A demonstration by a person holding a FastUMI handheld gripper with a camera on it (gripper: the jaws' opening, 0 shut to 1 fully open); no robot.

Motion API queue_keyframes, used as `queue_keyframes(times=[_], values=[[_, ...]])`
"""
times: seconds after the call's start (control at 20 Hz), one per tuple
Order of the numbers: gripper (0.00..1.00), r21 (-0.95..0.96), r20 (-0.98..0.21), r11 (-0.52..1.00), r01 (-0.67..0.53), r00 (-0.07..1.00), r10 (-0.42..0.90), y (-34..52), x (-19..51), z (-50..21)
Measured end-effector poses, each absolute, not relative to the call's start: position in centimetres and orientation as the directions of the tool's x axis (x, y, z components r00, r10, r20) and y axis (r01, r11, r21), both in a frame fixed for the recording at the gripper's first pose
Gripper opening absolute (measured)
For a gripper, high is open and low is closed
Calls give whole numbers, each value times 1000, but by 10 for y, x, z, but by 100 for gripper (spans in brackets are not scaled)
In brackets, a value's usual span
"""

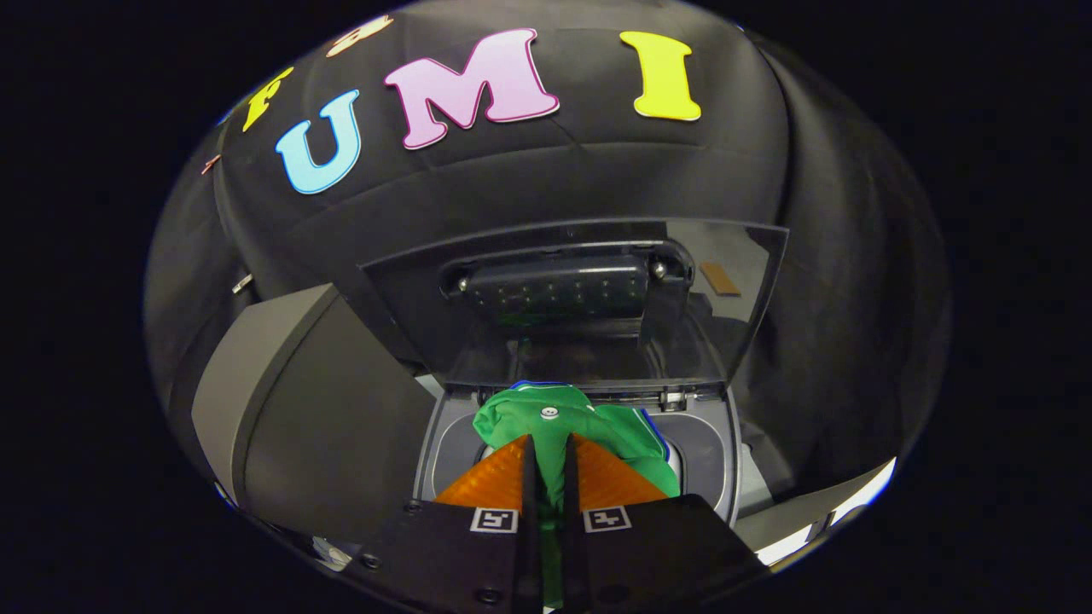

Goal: Put the clothes into the washing machine and then close the washing machine lid.

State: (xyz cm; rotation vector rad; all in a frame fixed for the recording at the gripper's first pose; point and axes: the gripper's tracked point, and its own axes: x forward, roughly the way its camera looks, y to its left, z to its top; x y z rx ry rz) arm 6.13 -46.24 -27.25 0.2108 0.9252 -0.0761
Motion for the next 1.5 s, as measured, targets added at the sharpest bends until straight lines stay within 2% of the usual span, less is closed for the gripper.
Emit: queue_keyframes(times=[0.45,0.95,1.35,1.45,1.5], values=[[13,109,-851,987,118,525,31,-456,50,-331],[13,69,-867,995,69,498,26,-454,54,-380],[13,53,-905,988,147,424,-15,-471,47,-427],[17,72,-922,987,145,386,10,-463,41,-431],[37,90,-925,984,153,378,26,-460,40,-431]])
